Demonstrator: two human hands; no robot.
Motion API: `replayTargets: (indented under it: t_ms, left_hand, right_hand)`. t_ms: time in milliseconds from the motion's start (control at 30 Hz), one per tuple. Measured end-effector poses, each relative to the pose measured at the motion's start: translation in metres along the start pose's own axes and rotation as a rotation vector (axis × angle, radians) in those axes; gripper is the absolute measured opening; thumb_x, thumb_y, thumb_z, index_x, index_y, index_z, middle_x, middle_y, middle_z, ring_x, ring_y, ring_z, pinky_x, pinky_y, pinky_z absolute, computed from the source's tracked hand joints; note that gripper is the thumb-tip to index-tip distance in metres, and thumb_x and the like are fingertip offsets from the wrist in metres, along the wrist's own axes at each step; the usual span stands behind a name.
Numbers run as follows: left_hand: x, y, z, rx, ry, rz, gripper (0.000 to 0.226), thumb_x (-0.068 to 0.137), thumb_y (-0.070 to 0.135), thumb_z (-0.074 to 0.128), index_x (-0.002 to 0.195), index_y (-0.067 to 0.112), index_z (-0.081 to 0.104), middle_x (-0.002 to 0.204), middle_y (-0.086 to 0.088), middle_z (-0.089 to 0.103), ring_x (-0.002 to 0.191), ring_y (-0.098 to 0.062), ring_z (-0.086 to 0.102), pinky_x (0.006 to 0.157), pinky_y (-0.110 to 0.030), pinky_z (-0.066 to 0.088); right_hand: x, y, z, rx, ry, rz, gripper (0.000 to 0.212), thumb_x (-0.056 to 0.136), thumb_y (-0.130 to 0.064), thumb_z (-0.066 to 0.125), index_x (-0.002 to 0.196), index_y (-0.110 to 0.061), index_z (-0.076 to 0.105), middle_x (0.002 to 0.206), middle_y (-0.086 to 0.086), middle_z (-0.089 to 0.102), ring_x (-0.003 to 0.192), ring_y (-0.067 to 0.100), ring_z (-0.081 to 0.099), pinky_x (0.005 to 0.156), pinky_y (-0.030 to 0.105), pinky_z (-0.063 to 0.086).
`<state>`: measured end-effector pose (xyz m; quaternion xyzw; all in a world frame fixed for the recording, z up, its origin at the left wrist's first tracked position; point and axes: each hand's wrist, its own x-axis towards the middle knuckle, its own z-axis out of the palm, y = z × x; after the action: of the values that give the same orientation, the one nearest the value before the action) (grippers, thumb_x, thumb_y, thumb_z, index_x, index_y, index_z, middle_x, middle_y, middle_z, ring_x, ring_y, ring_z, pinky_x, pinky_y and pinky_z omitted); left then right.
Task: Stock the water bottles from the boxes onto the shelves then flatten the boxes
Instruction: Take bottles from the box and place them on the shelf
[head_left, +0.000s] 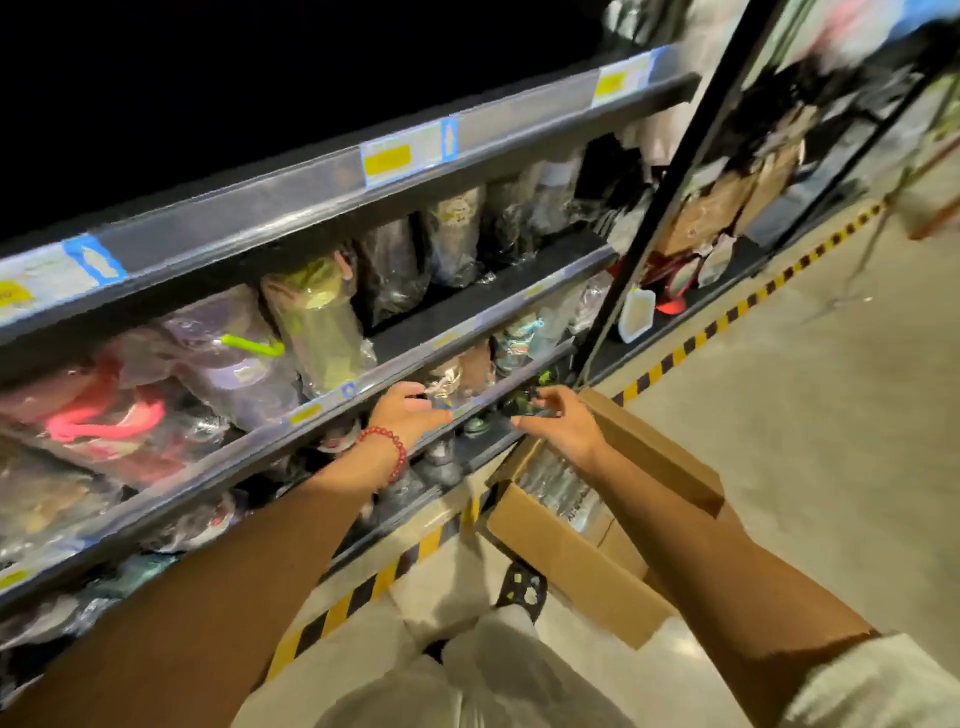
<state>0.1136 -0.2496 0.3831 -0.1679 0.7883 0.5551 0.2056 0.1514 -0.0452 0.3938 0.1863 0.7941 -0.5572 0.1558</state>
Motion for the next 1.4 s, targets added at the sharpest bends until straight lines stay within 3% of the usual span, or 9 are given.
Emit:
replayTargets:
  t_ms: [167,233,433,567,667,767,933,1167,1400]
  left_hand:
    - [0.003,0.02,0.072,0.177,-0.351,0.051,0.033,0.079,0.003,0.071,0.083,0.023,0.045,0.074,0.003,0.046,0.066,-0.001,0.052,0.064,-0.013,0.046]
    - [0.008,0.019,0.101,0.197,-0.429,0.023,0.033,0.077,-0.001,0.073,0.1,0.008,0.051,0.066,0.003,0.044,0.065,-0.004,0.054,0.075,-0.019,0.051]
    - [0.035,0.025,0.18,0.329,-0.482,-0.068,0.074,0.066,0.012,0.083,0.129,0.0,0.046,0.121,-0.024,0.057,0.114,-0.032,0.055,0.097,-0.038,0.045]
    - [0.066,0.025,0.231,0.389,-0.493,-0.116,0.058,0.068,0.014,0.081,0.119,0.006,0.054,0.105,-0.012,0.061,0.096,-0.024,0.058,0.066,-0.024,0.047]
    - [0.092,0.019,0.264,0.465,-0.511,-0.135,0.066,0.078,0.014,0.075,0.134,0.002,0.044,0.111,-0.009,0.061,0.098,-0.023,0.06,0.073,-0.026,0.051]
    - [0.121,0.005,0.293,0.53,-0.521,-0.161,0.067,0.078,0.024,0.075,0.135,0.005,0.044,0.129,-0.012,0.056,0.116,-0.029,0.055,0.095,-0.04,0.046]
    - [0.175,-0.039,0.34,0.526,-0.586,-0.241,0.065,0.078,0.022,0.075,0.133,0.012,0.043,0.128,-0.004,0.055,0.106,-0.016,0.053,0.089,-0.027,0.043]
    - [0.262,-0.152,0.412,0.622,-0.662,-0.322,0.069,0.078,0.016,0.075,0.137,0.007,0.04,0.132,-0.009,0.051,0.12,-0.023,0.05,0.086,-0.024,0.04]
    - [0.339,-0.28,0.47,0.632,-0.6,-0.356,0.073,0.074,0.01,0.077,0.137,0.008,0.039,0.138,-0.009,0.045,0.127,-0.024,0.044,0.096,-0.027,0.038]
  right_hand:
    - [-0.03,0.06,-0.061,0.037,0.198,0.205,0.05,0.079,-0.012,0.074,0.121,0.0,0.049,0.118,0.018,0.054,0.104,0.028,0.053,0.088,0.035,0.043]
    - [-0.038,0.084,-0.082,0.063,0.235,0.28,0.048,0.082,-0.012,0.071,0.122,0.0,0.048,0.113,0.015,0.054,0.096,0.021,0.049,0.078,0.028,0.039]
    - [-0.027,0.148,-0.133,0.163,0.348,0.413,0.047,0.073,-0.018,0.078,0.11,-0.011,0.051,0.113,0.016,0.058,0.106,0.031,0.057,0.095,0.045,0.047]
    - [0.012,0.193,-0.16,0.212,0.34,0.468,0.044,0.069,-0.026,0.079,0.102,-0.02,0.05,0.11,0.009,0.06,0.103,0.028,0.059,0.093,0.051,0.049]
    - [0.036,0.195,-0.174,0.255,0.32,0.532,0.032,0.077,-0.011,0.073,0.101,-0.01,0.051,0.104,0.011,0.055,0.097,0.024,0.054,0.087,0.033,0.048]
    - [0.069,0.224,-0.181,0.293,0.254,0.57,0.033,0.083,-0.002,0.067,0.111,0.0,0.05,0.1,0.01,0.046,0.089,0.018,0.043,0.053,0.004,0.037]
    - [0.123,0.288,-0.175,0.31,0.256,0.63,0.029,0.08,-0.004,0.07,0.101,-0.008,0.05,0.094,0.003,0.05,0.089,0.017,0.046,0.048,0.003,0.035]
    - [0.204,0.404,-0.135,0.34,0.219,0.693,0.038,0.081,-0.014,0.069,0.115,-0.006,0.052,0.109,0.007,0.056,0.1,0.021,0.053,0.085,0.038,0.046]
    - [0.278,0.529,-0.076,0.377,0.272,0.739,0.046,0.084,-0.017,0.069,0.124,-0.009,0.048,0.121,0.005,0.054,0.099,0.014,0.049,0.071,0.021,0.038]
